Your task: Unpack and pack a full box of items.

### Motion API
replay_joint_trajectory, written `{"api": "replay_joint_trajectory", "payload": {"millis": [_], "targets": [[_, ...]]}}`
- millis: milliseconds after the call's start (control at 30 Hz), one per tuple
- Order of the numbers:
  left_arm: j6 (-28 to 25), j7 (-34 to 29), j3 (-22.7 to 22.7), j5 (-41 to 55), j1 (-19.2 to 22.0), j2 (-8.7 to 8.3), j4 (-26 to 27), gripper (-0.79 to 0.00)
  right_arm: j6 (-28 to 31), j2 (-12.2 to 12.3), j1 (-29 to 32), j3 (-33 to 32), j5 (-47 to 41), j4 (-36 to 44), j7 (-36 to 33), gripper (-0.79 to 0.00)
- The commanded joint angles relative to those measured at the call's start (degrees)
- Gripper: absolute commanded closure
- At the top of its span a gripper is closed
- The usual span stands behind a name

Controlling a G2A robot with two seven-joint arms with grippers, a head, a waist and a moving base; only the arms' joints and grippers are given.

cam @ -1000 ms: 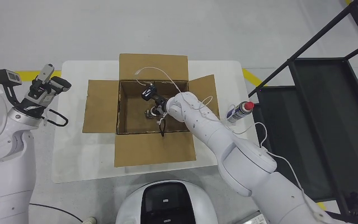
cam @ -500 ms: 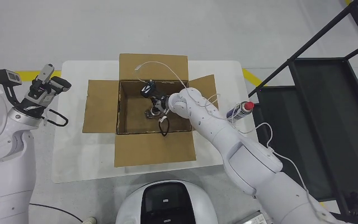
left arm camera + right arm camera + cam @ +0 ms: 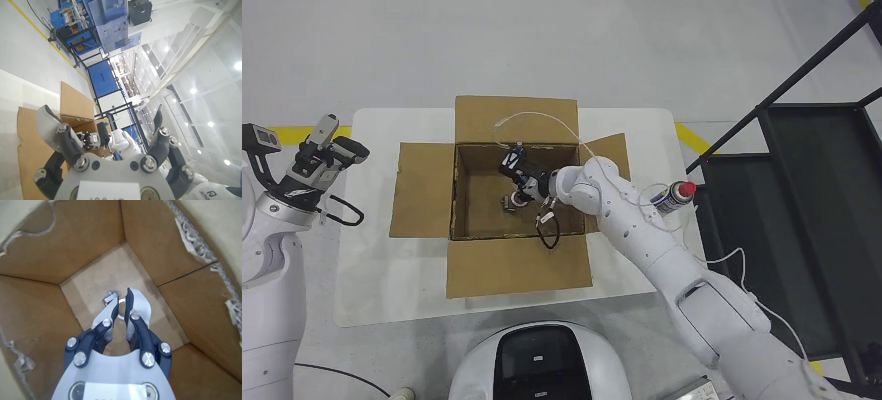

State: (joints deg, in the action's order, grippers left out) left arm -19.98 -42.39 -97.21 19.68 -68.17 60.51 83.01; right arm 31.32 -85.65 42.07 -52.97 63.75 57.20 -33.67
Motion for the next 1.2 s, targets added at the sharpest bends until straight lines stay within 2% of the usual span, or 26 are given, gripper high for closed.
{"api": "replay_joint_trajectory", "payload": {"millis": [0, 33, 133, 167, 200, 233, 300, 833, 1167], "targets": [[0.7, 1.0, 0.3, -1.1, -0.5, 0.01, 0.3, -0.785, -0.8, 1.2, 3.7, -2.3, 0.4, 8.2, -3.8, -0.157], [1.2, 1.4, 0.5, -1.6, -0.7, 0.01, 0.1, -0.785, -1.3, 1.7, 5.5, -3.4, 0.5, 11.9, -5.2, -0.203], [1.7, 2.0, 1.2, -3.6, -0.6, -0.04, -0.5, -0.785, -2.2, 3.0, 10.2, -6.1, 0.9, 20.6, -9.6, -0.277], [1.9, 2.0, 1.4, -4.0, -0.4, -0.06, -0.9, -0.785, -2.4, 3.3, 11.3, -6.8, 1.1, 22.7, -10.6, -0.357], [2.0, 2.0, 1.7, -4.7, -0.2, -0.08, -1.4, -0.785, -2.6, 3.6, 12.2, -7.2, 1.4, 24.3, -11.6, -0.511], [2.1, 2.0, 2.0, -5.2, 0.0, -0.09, -1.9, -0.785, -3.2, 3.7, 12.9, -7.8, 1.5, 25.8, -11.8, -0.785], [2.3, 2.1, 2.5, -7.3, 0.6, -0.18, -3.1, -0.785, -4.9, 4.0, 14.2, -9.0, 1.7, 27.7, -10.4, -0.785], [1.6, -0.9, 10.1, -12.8, 7.4, 0.24, -15.7, -0.785, -5.0, 4.1, 14.4, -9.1, 1.7, 27.9, -10.2, -0.785], [0.2, -6.5, 13.2, -10.4, 8.9, 0.46, -15.7, -0.785, -5.0, 4.1, 14.4, -9.1, 1.7, 27.9, -10.2, -0.785]]}}
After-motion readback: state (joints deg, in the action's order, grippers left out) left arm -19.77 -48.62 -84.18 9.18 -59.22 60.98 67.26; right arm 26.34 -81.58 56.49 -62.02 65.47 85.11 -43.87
